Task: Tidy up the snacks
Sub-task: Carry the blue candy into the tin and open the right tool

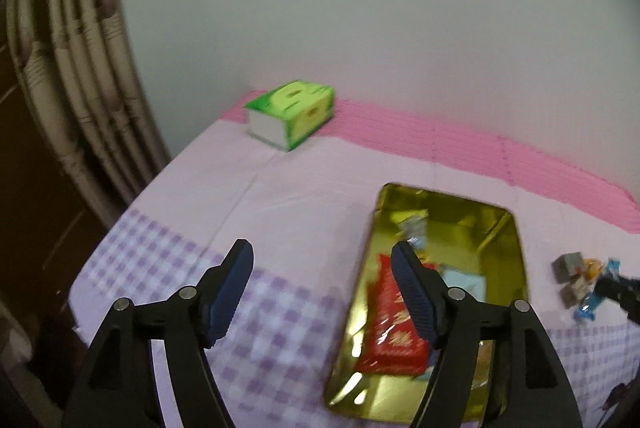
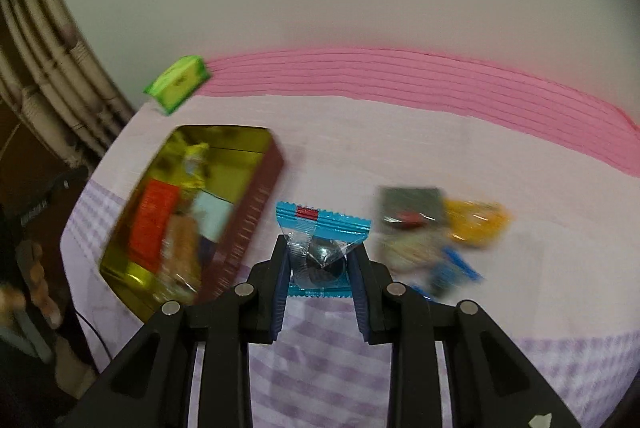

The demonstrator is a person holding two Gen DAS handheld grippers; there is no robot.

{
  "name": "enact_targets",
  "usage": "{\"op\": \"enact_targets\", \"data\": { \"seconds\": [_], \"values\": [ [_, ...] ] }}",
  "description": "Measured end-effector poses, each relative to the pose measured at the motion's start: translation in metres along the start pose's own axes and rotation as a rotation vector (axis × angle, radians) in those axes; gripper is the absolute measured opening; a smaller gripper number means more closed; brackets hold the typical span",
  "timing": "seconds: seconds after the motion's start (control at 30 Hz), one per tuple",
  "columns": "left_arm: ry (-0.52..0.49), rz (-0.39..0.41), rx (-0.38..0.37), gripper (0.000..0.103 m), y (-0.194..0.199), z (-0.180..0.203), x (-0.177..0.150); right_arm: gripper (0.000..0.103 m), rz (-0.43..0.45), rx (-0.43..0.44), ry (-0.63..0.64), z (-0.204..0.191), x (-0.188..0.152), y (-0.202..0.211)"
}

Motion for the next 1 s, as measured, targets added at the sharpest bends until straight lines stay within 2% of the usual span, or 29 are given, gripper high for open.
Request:
{"op": "enact_targets", "data": {
  "seconds": [0.13, 0.27, 0.37, 0.63, 1.0],
  "values": [
    [0.059, -0.051, 0.019, 0.075, -0.004, -0.024, -0.013, 0.027, -0.007, 0.028, 0.046, -0.039, 0.015, -0.017],
    [0.163, -0.082, 0.101, 0.075, -0.012, -0.057, -0.019, 0.027, -0.027, 0.028, 0.105, -0.066, 0.029, -0.039],
    [0.189, -0.095, 0.132, 0.075, -0.014, -0.071, -0.021, 0.027, -0.042, 0.018, 0.13, -0.079, 0.036, -0.054],
    [0.218, -0.168, 0.098, 0.077, -0.029, -0.075, -0.033, 0.027, -0.065, -0.03, 0.184, -0.106, 0.044, -0.083],
    [0.149, -0.191, 0.08, 0.077, -0.035, -0.058, -0.033, 0.027, -0.07, -0.046, 0.213, -0.12, 0.051, -0.099]
  ]
}}
Point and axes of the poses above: each gripper's, at about its wrist camera, not at the fingertips, and y roughly against the way its jaws point, z to its right, x to its top, the point moved 7 cm from there along -y, roughly the way its jaws point, and after that the axes turned 10 degrees about -x, right-handed, at the moved point
